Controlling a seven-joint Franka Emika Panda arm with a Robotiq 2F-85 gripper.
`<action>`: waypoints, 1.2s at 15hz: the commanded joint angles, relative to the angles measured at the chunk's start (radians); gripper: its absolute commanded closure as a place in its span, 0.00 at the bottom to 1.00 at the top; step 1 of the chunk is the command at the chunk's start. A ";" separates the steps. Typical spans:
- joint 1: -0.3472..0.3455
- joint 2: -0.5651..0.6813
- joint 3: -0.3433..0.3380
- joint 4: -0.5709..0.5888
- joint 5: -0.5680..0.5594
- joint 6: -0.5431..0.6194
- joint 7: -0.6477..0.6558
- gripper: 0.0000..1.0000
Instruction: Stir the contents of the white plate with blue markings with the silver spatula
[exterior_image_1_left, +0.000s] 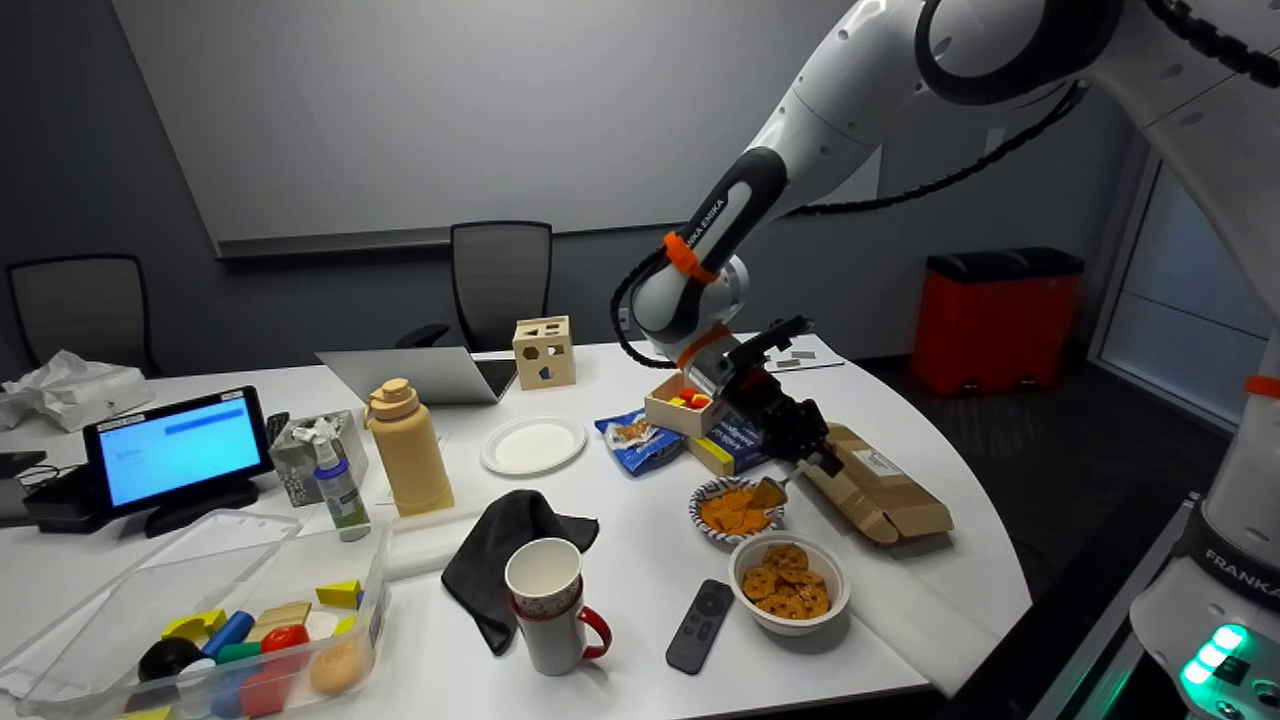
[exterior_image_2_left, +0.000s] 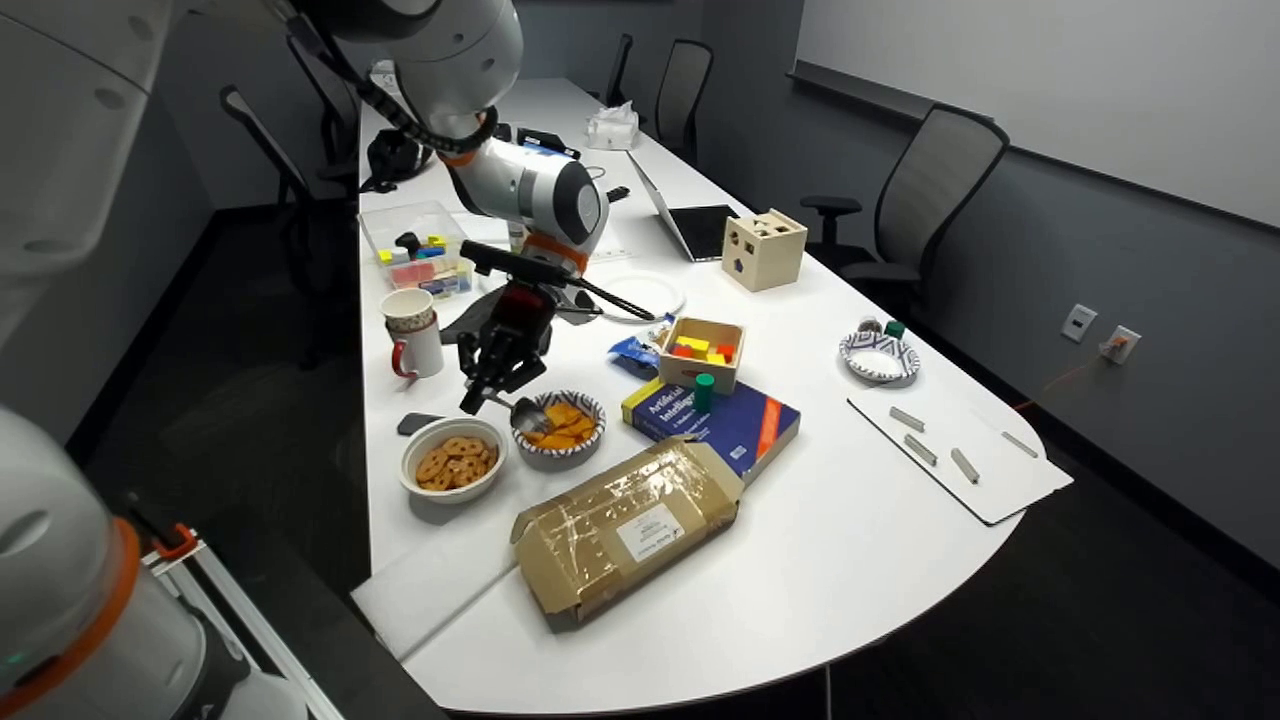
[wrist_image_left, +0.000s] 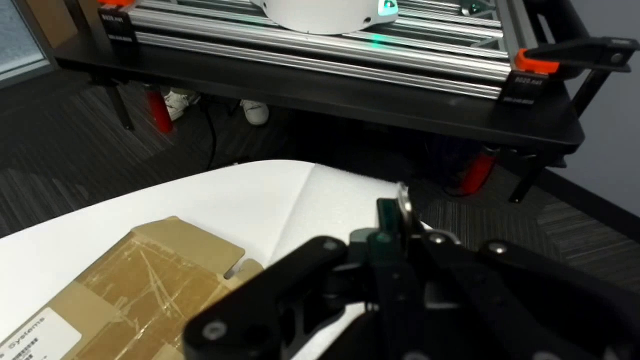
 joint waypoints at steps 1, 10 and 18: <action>-0.001 0.030 0.001 0.024 -0.007 -0.043 -0.005 0.99; -0.010 0.015 0.059 0.030 0.047 0.040 -0.094 0.99; -0.002 0.003 0.030 0.038 -0.004 0.132 -0.092 0.99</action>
